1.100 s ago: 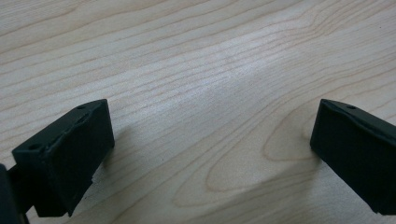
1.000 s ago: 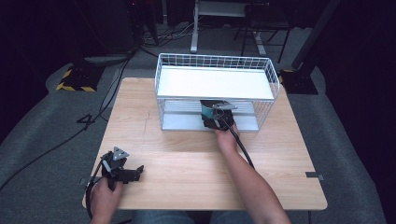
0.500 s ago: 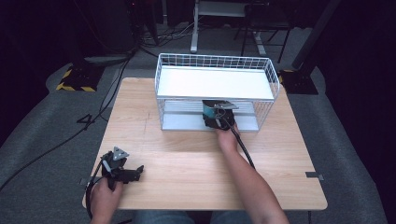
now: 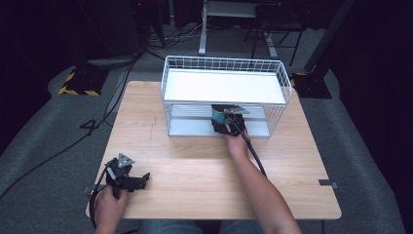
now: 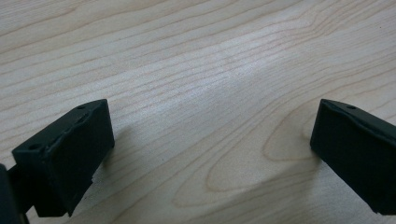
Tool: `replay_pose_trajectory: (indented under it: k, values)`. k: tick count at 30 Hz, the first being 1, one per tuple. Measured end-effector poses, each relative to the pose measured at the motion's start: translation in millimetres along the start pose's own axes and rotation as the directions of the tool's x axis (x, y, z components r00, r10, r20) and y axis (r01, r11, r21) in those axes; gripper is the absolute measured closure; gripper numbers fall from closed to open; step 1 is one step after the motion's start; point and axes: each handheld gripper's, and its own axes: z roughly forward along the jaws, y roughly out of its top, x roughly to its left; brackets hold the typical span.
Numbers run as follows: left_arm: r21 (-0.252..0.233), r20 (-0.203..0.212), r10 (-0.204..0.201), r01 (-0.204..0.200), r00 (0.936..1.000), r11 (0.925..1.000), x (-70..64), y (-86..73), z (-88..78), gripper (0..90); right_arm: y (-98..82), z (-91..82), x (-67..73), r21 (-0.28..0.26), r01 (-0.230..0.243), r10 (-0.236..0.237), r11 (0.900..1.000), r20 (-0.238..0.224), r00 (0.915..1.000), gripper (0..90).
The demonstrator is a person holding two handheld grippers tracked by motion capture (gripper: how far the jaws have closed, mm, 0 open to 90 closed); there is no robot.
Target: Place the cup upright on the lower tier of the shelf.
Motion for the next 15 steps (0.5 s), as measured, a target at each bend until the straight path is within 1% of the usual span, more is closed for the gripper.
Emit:
replay_pose_trajectory:
  k: [3, 7, 10, 13, 15]
  values:
    - [0.0, 0.0, 0.001, -0.001, 1.0, 1.0, 0.1, 0.0, 0.0, 0.1, 0.1, -0.3, 2.7, 0.01, 0.031, -0.031, 0.999, 0.025, 0.9992, 15.9]
    - [0.0, 0.0, 0.001, -0.001, 1.0, 1.0, 0.1, 0.0, 0.0, 0.1, 1.6, -3.2, 6.1, 0.012, 0.06, -0.061, 0.998, 0.034, 0.9976, 14.0]
    - [0.0, 0.0, 0.0, 0.0, 1.0, 1.0, 0.0, 0.0, 0.0, 0.1, 4.1, -7.6, 7.2, 0.003, 0.06, -0.06, 0.998, 0.03, 0.9977, 10.2]
    - [0.0, 0.0, 0.001, -0.001, 1.0, 1.0, 0.1, 0.0, 0.0, 0.1, 6.5, -14.9, 7.8, -0.002, 0.072, -0.072, 0.997, 0.029, 0.997, 10.0]
    - [0.0, 0.0, 0.001, -0.001, 1.0, 1.0, 0.2, 0.0, 0.0, 0.1, 7.3, -19.9, 6.7, 0.0, 0.066, -0.066, 0.998, 0.025, 0.9975, 10.0]
